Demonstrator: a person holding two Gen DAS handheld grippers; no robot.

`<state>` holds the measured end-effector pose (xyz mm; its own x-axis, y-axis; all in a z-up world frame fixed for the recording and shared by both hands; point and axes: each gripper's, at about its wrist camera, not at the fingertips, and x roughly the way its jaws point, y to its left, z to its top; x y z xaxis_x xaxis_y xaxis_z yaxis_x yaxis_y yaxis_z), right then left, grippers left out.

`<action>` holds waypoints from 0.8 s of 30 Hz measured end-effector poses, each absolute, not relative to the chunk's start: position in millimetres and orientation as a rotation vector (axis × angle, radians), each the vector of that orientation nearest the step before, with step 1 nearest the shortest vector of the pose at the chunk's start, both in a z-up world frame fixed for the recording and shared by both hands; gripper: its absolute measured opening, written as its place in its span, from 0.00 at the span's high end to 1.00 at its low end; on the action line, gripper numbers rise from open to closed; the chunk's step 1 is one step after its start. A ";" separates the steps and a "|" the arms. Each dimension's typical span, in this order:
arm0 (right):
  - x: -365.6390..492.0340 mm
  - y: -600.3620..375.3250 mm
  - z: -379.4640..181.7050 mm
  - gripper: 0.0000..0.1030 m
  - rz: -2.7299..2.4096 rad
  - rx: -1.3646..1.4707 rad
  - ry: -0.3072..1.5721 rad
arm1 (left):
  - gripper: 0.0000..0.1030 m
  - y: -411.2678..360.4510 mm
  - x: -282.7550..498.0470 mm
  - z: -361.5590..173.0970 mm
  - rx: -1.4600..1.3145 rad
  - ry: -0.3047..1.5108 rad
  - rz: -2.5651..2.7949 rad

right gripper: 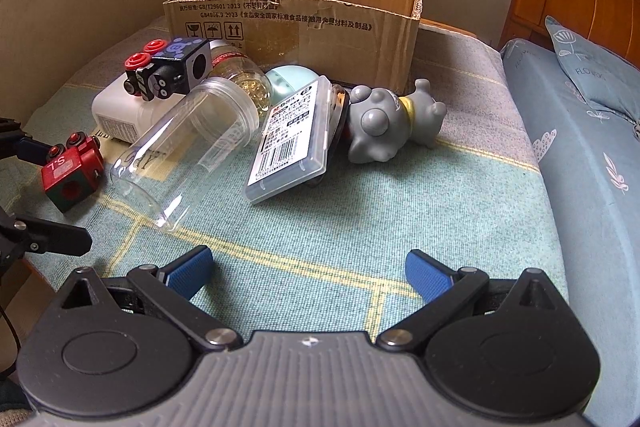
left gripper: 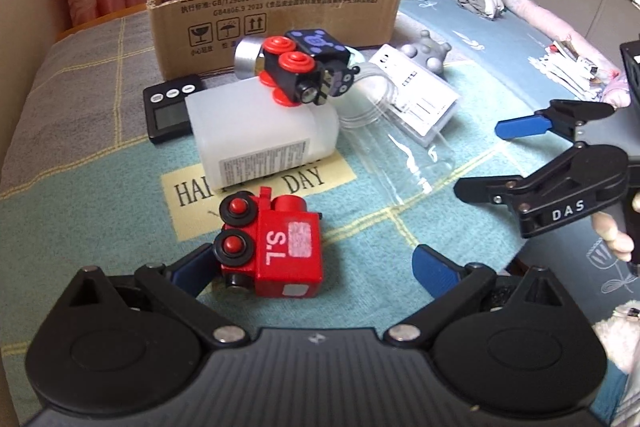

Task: Organize rigid objects
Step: 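Close the left tool around the red 'S.L' toy train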

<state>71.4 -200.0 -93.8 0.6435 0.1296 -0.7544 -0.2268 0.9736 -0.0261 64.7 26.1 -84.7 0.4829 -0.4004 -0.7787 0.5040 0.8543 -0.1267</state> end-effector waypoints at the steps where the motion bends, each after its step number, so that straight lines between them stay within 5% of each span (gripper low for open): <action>1: 71.0 -200.0 -93.8 0.00 0.205 -0.123 0.847 | 0.04 26.4 64.6 -84.1 0.128 0.911 -0.544; 7: 68.9 -202.5 -93.9 0.00 0.239 -0.139 0.836 | 0.21 32.1 70.0 -82.3 0.149 0.889 -0.475; 12: 69.2 -205.9 -91.2 0.00 0.305 -0.169 0.847 | 0.49 33.3 67.5 -79.9 0.177 0.862 -0.432; 24: 78.7 -180.3 -32.1 0.00 0.692 -0.307 0.730 | 0.52 43.8 68.8 -79.4 0.111 0.858 -0.355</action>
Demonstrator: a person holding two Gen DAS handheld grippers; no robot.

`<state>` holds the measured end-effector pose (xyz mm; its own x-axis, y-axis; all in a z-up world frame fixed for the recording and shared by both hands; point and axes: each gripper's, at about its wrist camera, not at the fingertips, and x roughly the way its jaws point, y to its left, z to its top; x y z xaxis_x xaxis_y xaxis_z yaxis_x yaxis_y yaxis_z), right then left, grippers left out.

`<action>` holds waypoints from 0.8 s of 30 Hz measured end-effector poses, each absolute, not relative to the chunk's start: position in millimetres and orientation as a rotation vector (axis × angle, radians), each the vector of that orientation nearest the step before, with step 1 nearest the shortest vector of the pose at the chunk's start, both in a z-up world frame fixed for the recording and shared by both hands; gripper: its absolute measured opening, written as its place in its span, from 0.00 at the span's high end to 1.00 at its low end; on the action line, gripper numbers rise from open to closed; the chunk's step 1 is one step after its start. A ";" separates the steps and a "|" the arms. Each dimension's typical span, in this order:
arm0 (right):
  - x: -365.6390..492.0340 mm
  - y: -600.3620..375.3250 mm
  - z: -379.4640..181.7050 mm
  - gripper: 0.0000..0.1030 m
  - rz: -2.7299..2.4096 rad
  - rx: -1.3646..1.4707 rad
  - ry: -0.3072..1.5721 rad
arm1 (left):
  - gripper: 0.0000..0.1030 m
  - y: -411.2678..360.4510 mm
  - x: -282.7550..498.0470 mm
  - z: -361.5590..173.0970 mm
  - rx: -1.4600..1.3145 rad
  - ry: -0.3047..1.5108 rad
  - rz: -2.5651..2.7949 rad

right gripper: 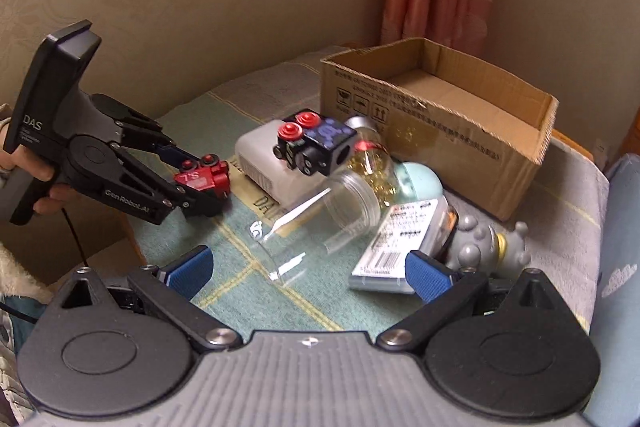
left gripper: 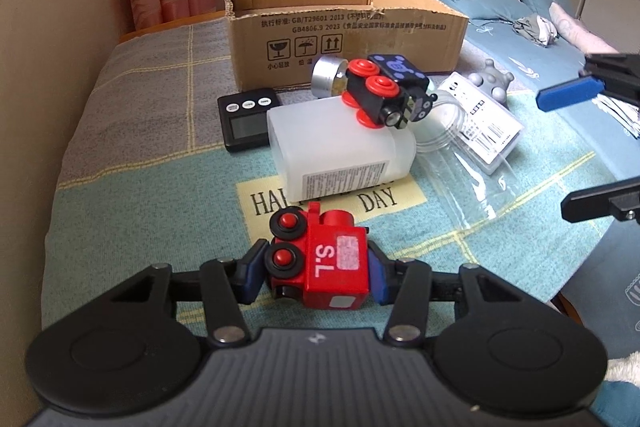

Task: Organize rigid objects
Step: 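Close the left tool around the red 'S.L' toy train, then close right tool around the clear plastic jar while left tool holds the train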

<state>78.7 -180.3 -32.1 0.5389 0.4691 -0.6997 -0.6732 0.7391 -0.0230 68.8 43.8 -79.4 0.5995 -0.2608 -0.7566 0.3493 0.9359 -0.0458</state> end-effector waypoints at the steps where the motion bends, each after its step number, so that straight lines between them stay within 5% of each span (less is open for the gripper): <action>1: 86.6 -173.8 -29.8 0.00 0.724 -0.338 0.724 | 0.52 43.6 68.8 -79.5 0.107 0.856 -0.351; 13: 160.8 -142.1 -34.7 0.00 0.965 -0.365 0.860 | 0.52 44.8 69.4 -79.8 0.073 0.852 -0.333; 24: 128.9 -148.5 -49.2 0.00 0.945 -0.456 0.965 | 0.52 44.5 67.7 -80.6 0.096 0.842 -0.345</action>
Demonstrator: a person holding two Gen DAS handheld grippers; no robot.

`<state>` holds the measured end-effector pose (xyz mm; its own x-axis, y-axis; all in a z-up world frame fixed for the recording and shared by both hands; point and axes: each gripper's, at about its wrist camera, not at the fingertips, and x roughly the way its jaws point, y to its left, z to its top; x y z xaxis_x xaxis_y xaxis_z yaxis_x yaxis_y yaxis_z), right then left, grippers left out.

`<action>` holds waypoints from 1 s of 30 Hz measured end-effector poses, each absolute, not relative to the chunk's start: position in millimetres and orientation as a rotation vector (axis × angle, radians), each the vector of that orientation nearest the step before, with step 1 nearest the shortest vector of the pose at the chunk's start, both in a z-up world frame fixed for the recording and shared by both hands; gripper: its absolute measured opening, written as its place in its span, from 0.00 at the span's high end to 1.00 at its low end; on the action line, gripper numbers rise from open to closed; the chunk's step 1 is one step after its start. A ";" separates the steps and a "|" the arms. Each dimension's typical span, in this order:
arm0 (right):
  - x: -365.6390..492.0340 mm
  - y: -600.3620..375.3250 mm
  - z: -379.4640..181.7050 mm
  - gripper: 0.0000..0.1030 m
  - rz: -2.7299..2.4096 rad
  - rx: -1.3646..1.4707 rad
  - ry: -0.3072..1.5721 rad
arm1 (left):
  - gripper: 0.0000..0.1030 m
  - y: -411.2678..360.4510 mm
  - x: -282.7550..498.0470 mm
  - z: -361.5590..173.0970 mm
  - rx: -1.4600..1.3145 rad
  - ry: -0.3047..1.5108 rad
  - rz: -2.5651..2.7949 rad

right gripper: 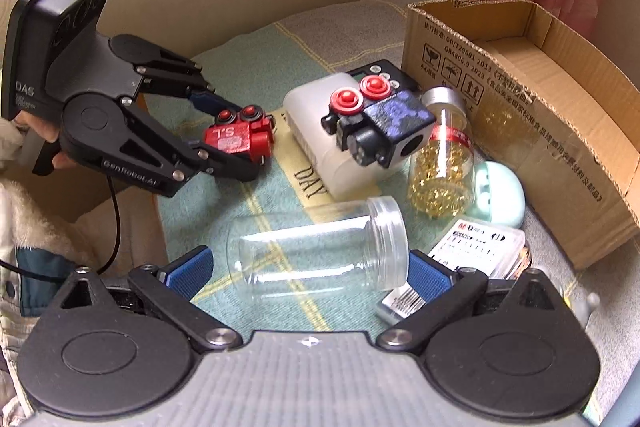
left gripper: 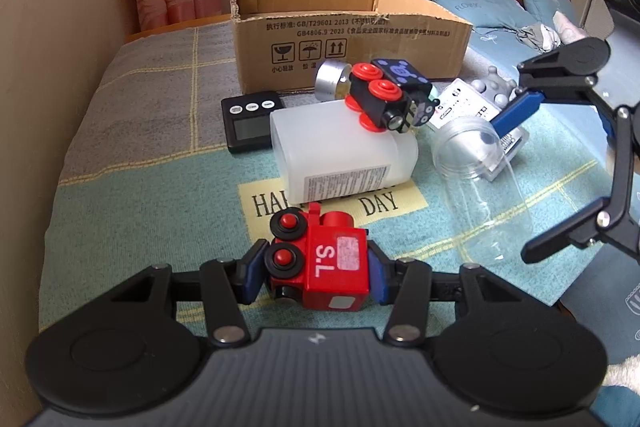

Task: Organize rigid objects
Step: 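Close right tool around the clear plastic jar while left tool holds the train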

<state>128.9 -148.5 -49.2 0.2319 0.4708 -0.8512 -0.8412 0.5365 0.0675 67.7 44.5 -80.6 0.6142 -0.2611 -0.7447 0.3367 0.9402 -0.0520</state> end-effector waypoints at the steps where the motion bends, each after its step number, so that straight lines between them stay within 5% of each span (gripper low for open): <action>1: 124.0 -147.7 -50.8 0.00 0.927 -0.467 0.971 | 0.52 44.8 67.7 -80.4 0.094 0.842 -0.345; 23: 118.3 -112.7 -66.2 0.00 0.715 -0.527 0.905 | 0.46 45.2 66.4 -79.8 0.125 0.861 -0.328; 30: 114.2 -108.6 -64.7 0.07 0.698 -0.538 0.899 | 0.48 45.1 69.6 -79.8 0.132 0.859 -0.337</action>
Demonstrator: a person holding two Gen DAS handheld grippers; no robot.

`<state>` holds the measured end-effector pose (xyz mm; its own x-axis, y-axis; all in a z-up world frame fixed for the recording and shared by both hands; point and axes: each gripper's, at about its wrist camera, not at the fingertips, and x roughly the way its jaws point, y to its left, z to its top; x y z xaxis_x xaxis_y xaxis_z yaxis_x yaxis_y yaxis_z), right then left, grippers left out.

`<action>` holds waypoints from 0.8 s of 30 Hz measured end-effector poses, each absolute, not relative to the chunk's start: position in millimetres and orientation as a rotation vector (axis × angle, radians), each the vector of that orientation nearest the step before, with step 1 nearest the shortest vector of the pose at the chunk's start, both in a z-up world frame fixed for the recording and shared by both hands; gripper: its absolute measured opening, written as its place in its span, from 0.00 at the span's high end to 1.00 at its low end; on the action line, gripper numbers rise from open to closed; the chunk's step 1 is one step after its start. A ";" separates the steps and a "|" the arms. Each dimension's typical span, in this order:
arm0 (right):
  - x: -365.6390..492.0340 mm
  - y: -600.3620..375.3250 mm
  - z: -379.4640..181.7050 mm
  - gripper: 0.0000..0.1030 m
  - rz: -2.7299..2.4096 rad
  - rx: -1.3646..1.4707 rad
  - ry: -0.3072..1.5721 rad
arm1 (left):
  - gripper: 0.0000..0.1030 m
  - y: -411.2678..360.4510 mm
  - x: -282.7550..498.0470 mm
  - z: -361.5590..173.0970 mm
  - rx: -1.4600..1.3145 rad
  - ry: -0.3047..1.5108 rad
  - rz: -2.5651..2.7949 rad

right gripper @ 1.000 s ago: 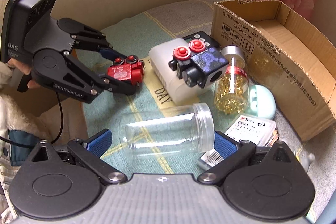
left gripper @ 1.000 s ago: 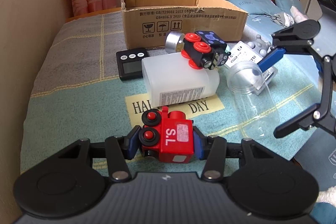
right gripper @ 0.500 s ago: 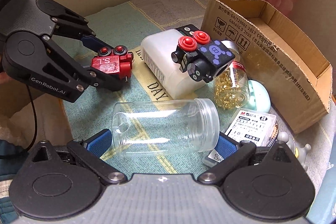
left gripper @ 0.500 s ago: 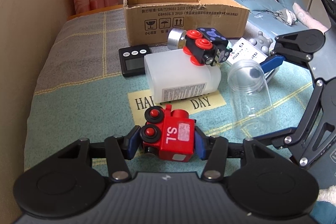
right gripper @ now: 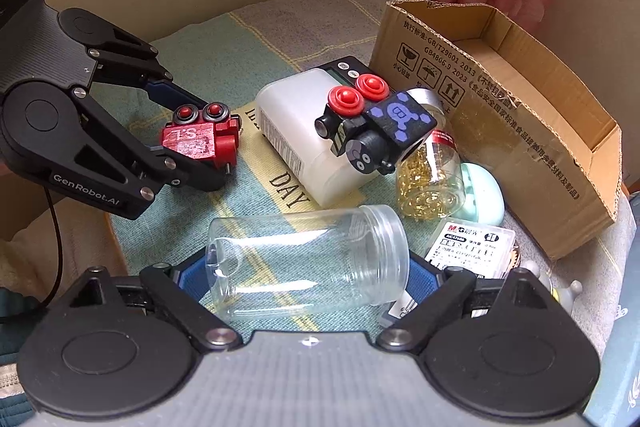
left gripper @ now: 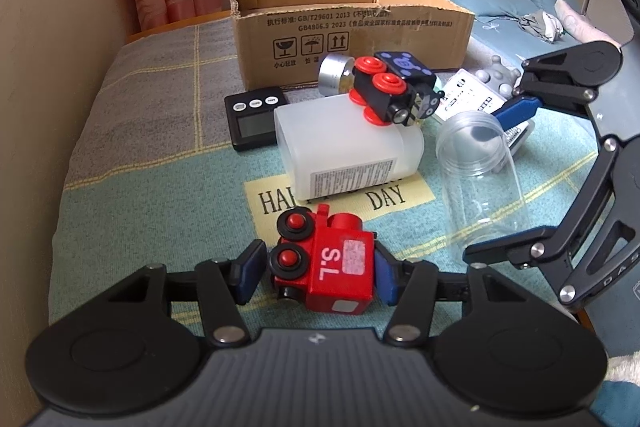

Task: Organize rigid objects
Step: 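Close right tool around the clear plastic jar while left tool holds the train, then carry both items to the box while left tool releases the train inside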

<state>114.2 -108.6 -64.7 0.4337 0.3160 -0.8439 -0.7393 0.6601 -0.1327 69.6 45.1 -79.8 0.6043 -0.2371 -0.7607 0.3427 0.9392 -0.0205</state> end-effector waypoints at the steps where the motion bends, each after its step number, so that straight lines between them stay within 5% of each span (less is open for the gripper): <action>1: 113.7 -108.3 -64.5 0.08 0.695 -0.540 0.898 | 0.49 45.7 69.8 -79.5 0.127 0.860 -0.335; 24: 115.2 -137.1 -17.4 0.09 0.611 -0.492 0.836 | 0.53 49.3 76.7 -13.1 0.133 0.772 -0.341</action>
<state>115.2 -137.1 -17.4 0.5204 0.3016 -0.7989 -0.6698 0.7245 -0.1627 76.7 49.3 -13.1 0.6654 -0.2527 -0.7025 0.3489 0.9371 -0.0066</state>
